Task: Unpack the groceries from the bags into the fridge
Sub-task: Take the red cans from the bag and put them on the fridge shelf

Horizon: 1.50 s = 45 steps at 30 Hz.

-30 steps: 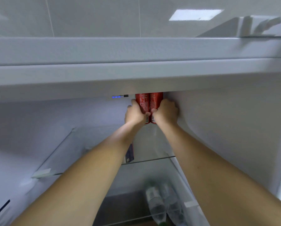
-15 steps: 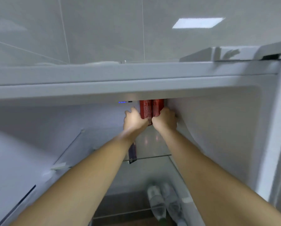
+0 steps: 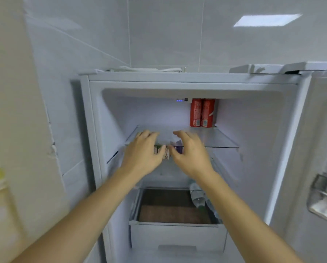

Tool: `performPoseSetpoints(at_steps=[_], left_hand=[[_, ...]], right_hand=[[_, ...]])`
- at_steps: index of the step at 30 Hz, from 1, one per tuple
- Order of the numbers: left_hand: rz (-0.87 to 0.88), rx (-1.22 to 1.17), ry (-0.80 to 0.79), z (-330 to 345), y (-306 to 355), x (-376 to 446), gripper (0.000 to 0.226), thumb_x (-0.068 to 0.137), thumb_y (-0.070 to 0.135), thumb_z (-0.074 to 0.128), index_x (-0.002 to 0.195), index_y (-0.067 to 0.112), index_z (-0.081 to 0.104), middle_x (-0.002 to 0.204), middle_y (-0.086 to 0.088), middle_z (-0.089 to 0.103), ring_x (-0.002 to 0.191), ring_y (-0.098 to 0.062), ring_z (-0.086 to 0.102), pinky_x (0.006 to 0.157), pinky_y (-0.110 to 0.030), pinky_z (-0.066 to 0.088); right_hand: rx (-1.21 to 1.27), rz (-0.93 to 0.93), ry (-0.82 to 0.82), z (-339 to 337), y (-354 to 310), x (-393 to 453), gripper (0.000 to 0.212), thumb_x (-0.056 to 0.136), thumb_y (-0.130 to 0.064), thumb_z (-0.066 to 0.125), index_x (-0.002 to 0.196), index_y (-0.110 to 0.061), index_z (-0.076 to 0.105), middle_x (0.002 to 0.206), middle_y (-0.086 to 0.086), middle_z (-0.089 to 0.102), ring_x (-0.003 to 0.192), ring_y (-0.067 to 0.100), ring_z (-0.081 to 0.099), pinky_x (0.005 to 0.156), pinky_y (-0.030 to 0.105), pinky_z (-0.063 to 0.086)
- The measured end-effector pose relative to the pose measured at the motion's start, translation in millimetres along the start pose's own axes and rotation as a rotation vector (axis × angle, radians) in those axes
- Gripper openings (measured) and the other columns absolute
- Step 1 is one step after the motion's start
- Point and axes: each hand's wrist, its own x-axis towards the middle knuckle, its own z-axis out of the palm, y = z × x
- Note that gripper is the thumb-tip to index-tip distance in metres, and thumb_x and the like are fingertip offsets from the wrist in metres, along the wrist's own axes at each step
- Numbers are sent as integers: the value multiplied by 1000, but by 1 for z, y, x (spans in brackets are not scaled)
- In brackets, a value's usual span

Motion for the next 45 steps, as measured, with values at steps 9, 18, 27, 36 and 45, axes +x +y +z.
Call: performPoseSetpoints(at_steps=[9,18,27,36,45], left_hand=[[-192,320,178,-105,13,-185,56,94,50,53,145,27,50,134,5,55,126,-19,50,92,-39,52],[-587,653,238,-206,98,-401,55,98,50,53,144,21,55,140,-2,57,132,-21,50,90,-39,49],[-1058,1007,273,-327,244,-640,56,102,52,46,147,20,50,143,-2,53,132,-24,48,95,-44,48],[-1663,1165,410,-356,485,-879,59,97,54,47,147,24,50,145,0,50,133,-23,46,96,-44,48],[-2159,1165,532,-310,660,-1036,56,96,55,44,144,26,50,136,0,55,122,-25,51,92,-43,50]], right_hand=[[352,-306,-52,-14,-77,-104,48,93,-41,65,137,-22,58,128,-6,61,121,18,51,100,37,47],[737,-646,-313,-30,-191,-240,46,95,-38,68,137,-20,59,127,-4,62,123,20,51,100,13,31],[1171,-962,-611,-96,-328,-441,48,96,-41,65,138,-19,59,126,-6,61,118,15,52,98,20,39],[1344,-1343,-962,-222,-390,-702,51,90,-31,71,138,-20,58,129,-6,60,119,20,52,96,34,47],[1307,-1686,-1380,-318,-383,-920,50,94,-34,70,139,-27,53,129,-13,54,120,13,50,98,28,43]])
